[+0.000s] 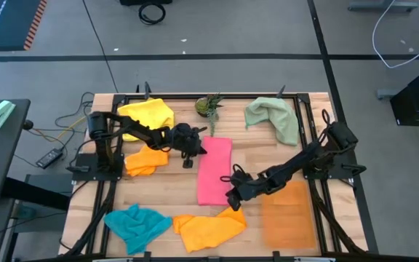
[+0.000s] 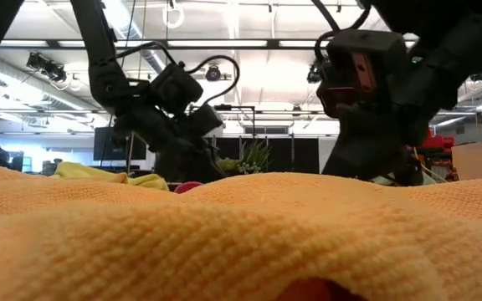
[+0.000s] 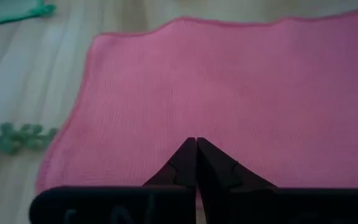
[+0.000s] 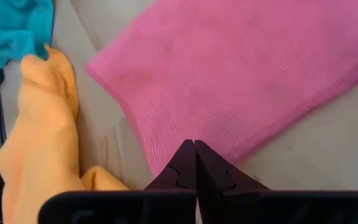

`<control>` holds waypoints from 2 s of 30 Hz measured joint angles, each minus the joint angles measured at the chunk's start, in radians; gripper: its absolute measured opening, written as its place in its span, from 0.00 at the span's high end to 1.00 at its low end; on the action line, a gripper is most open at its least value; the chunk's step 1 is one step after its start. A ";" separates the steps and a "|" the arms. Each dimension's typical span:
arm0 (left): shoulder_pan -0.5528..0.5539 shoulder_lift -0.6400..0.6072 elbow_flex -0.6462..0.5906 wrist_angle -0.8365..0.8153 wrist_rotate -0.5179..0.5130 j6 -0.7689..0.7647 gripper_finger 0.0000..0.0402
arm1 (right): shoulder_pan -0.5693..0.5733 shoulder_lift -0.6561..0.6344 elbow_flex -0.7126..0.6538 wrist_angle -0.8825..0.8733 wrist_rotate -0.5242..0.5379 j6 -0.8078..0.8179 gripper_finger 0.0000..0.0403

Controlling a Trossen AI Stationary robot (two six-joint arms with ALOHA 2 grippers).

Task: Fold microfiber towels
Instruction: Fold the pink microfiber towel

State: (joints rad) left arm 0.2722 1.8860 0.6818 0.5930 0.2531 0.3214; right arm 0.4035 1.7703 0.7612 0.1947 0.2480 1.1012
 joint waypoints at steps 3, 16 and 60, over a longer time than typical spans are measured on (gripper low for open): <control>0.002 0.008 -0.001 -0.020 -0.035 0.000 0.98 | 0.005 0.010 0.002 0.003 -0.014 0.007 1.00; 0.060 0.009 0.003 -0.072 -0.084 -0.060 0.94 | 0.001 0.039 0.003 -0.037 -0.032 0.006 1.00; -0.401 -0.080 -0.001 -0.002 0.101 -0.383 0.98 | 0.019 0.061 0.002 0.029 0.037 -0.254 1.00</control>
State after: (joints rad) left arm -0.1291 1.8058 0.6811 0.5908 0.3542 -0.0612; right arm 0.4228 1.8309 0.7635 0.2240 0.2854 0.8474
